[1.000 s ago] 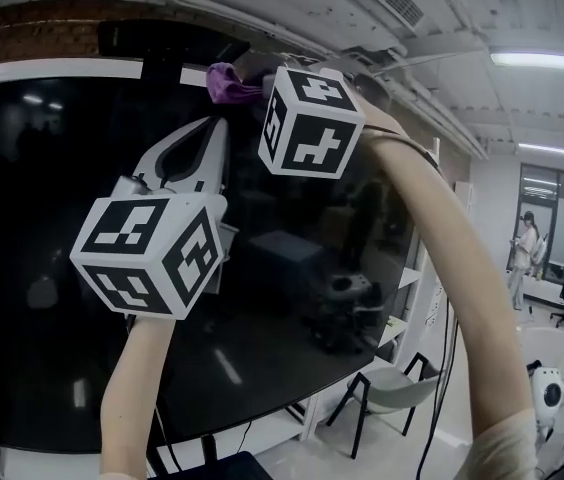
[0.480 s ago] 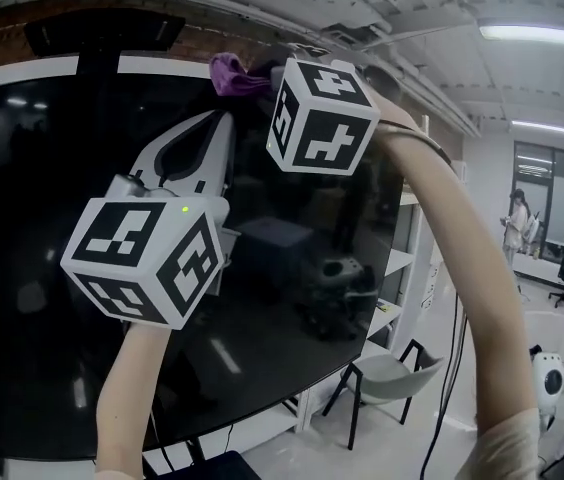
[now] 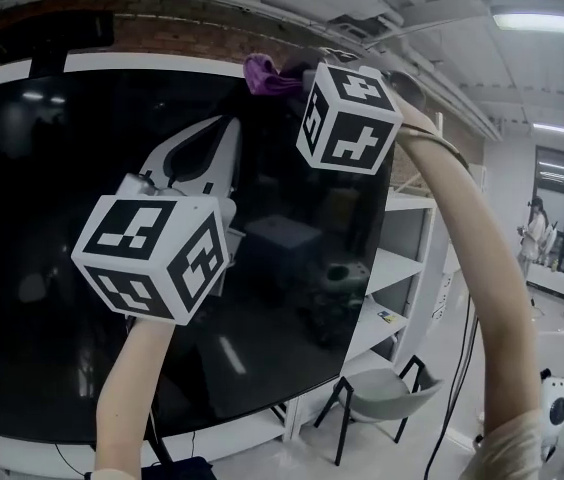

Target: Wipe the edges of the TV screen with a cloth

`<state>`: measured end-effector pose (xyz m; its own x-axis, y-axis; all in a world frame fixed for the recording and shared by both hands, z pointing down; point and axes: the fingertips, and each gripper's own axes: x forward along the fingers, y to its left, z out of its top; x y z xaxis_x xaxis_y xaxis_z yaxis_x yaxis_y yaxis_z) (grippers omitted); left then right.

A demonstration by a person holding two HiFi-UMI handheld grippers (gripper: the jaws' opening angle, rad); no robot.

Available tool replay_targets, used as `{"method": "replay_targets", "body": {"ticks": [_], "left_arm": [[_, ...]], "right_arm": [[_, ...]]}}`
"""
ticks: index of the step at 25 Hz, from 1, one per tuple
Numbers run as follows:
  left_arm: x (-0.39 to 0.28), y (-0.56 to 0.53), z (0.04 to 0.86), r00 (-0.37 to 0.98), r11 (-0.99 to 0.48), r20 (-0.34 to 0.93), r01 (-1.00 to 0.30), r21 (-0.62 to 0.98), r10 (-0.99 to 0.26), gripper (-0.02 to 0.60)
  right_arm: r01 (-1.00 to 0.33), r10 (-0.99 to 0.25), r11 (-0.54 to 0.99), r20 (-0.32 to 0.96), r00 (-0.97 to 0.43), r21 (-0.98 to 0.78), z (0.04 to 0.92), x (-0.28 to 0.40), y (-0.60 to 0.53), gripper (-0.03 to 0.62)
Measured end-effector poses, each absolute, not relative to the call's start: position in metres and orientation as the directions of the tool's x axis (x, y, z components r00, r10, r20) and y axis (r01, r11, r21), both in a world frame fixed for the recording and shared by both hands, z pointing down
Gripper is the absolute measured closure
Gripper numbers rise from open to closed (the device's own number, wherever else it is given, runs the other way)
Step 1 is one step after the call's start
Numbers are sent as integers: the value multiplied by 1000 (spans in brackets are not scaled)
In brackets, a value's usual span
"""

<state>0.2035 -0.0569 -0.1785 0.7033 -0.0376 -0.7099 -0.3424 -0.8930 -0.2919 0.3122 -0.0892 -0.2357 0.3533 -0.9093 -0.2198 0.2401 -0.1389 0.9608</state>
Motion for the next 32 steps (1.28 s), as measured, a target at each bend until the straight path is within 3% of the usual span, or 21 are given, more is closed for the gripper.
{"method": "replay_targets", "body": {"ticks": [4, 10, 18, 26, 32], "left_arm": [[240, -36, -178, 652, -839, -751, -465, -284, -107, 566], [326, 5, -136, 671, -869, -733, -425, -255, -113, 566], [408, 24, -125, 694, -880, -709, -407, -245, -124, 566], [472, 37, -117, 637, -889, -764, -405, -216, -105, 566], [486, 39, -105, 616, -853, -773, -477, -212, -152, 566]], "right_arm": [[247, -914, -130, -213, 345, 960, -239, 366, -67, 540], [225, -917, -138, -210, 340, 965, -226, 458, -30, 540], [145, -931, -216, -248, 269, 966, -230, 520, -4, 540], [-131, -940, -337, -340, -5, 932, -238, 535, 14, 540], [-366, -836, -423, -513, -196, 829, -239, 533, 29, 540]]}}
